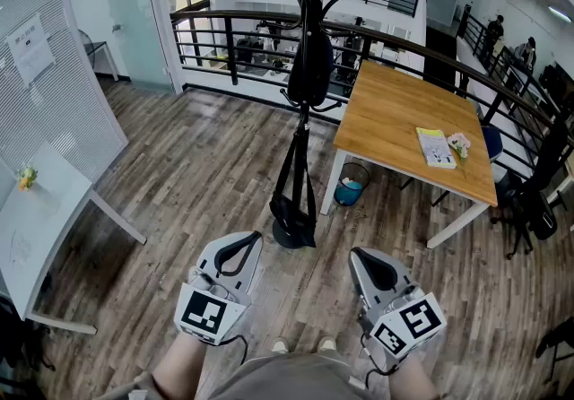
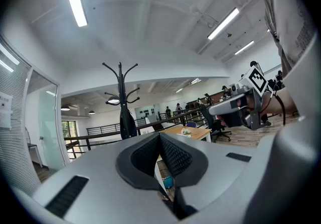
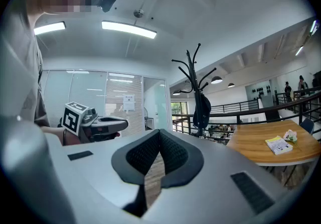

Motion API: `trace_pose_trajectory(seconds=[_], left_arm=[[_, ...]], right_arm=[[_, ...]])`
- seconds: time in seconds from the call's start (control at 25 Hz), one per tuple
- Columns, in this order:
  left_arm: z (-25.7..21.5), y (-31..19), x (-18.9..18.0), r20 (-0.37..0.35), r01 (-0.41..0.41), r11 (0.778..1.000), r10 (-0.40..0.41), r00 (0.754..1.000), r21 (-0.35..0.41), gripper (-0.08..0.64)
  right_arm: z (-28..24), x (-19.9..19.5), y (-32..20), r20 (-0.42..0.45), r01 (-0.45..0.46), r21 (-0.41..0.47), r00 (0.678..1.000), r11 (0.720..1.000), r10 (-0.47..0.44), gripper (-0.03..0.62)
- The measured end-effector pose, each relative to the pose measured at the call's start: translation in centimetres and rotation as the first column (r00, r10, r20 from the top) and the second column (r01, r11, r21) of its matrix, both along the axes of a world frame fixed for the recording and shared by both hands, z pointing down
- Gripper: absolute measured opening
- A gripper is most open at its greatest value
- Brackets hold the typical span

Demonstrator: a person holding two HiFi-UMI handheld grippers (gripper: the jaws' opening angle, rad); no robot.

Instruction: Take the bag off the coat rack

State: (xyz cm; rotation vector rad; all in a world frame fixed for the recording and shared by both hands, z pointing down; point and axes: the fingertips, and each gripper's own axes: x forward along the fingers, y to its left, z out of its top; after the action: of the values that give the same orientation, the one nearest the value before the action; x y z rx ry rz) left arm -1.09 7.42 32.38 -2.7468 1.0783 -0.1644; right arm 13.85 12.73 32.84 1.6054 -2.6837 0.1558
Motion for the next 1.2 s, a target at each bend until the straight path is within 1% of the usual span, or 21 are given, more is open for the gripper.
trace_pose_trajectory(seconds=[0.2, 0.28, 0.4, 0.48, 0.6, 0.64, 0.68, 0.72, 0.76, 0.8, 0.88, 1.04, 1.2], left_arm=[[0.0, 0.1, -0.2, -0.014, 0.001, 1.0, -0.001, 1.0, 0.007, 0.017], [0.2, 0.0, -0.4, -0.016, 0.006, 1.0, -0.006, 1.0, 0.007, 0.017], [0.1, -0.1, -0.6, -0.022, 0.007, 1.0, -0.007, 1.0, 0.012, 0.017], [-0.3, -0.1, -1.1, -0.041, 0.018, 1.0, -0.018, 0.999, 0.016, 0.017], [-0.9, -0.3, -2.6, -0.09, 0.052, 0.998, -0.05, 0.995, 0.019, 0.017], [-0.9, -0.5, -3.1, -0.093, 0.065, 0.998, -0.062, 0.994, 0.027, 0.017], [-0.8, -0.9, -3.5, -0.088, 0.074, 0.997, -0.071, 0.994, 0.036, 0.018], [-0.6, -1.2, -3.8, -0.079, 0.078, 0.996, -0.075, 0.994, 0.041, 0.028], [-0.4, -1.6, -3.9, -0.071, 0.076, 0.996, -0.073, 0.995, 0.038, 0.104], [-0.1, -1.9, -3.9, -0.066, 0.073, 0.997, -0.071, 0.995, 0.035, 0.173], [0.5, -2.8, -3.9, -0.057, 0.074, 0.997, -0.072, 0.996, 0.031, 0.176], [1.3, -4.7, -3.5, -0.043, 0.07, 0.998, -0.07, 0.997, -0.009, 0.202], [2.9, -7.0, -2.6, -0.026, 0.075, 0.996, -0.077, 0.997, -0.052, 0.202]], right_arm=[[-0.2, 0.6, -0.1, 0.069, -0.022, 0.014, 0.997, 1.0, 0.021, 0.031], [-0.2, 0.9, -0.3, 0.076, -0.03, 0.017, 0.997, 0.999, 0.028, 0.031], [-0.2, 0.9, -0.3, 0.063, -0.023, 0.017, 0.998, 1.0, 0.022, 0.031], [-0.1, 0.6, -0.3, 0.065, -0.019, 0.016, 0.998, 1.0, 0.017, 0.031], [0.0, 0.3, -0.5, 0.075, -0.036, 0.024, 0.997, 0.999, 0.034, 0.034], [0.0, 0.3, -0.6, 0.077, -0.046, 0.026, 0.996, 0.999, 0.044, 0.045], [0.1, 0.3, -0.7, 0.076, -0.056, 0.026, 0.996, 0.998, 0.054, 0.104], [0.2, 0.3, -0.9, 0.073, -0.066, 0.023, 0.995, 0.998, 0.064, 0.18], [0.4, 0.3, -1.1, 0.067, -0.077, 0.02, 0.995, 0.997, 0.075, 0.216], [0.6, 0.4, -1.2, 0.06, -0.087, 0.018, 0.994, 0.996, 0.086, 0.231], [0.9, 0.3, -1.6, 0.053, -0.101, 0.015, 0.994, 0.995, 0.1, 0.25], [1.2, 0.4, -2.9, 0.049, -0.107, -0.006, 0.993, 0.994, 0.107, 0.252], [2.6, 1.1, -5.4, 0.038, -0.104, -0.034, 0.994, 0.994, 0.105, 0.252]])
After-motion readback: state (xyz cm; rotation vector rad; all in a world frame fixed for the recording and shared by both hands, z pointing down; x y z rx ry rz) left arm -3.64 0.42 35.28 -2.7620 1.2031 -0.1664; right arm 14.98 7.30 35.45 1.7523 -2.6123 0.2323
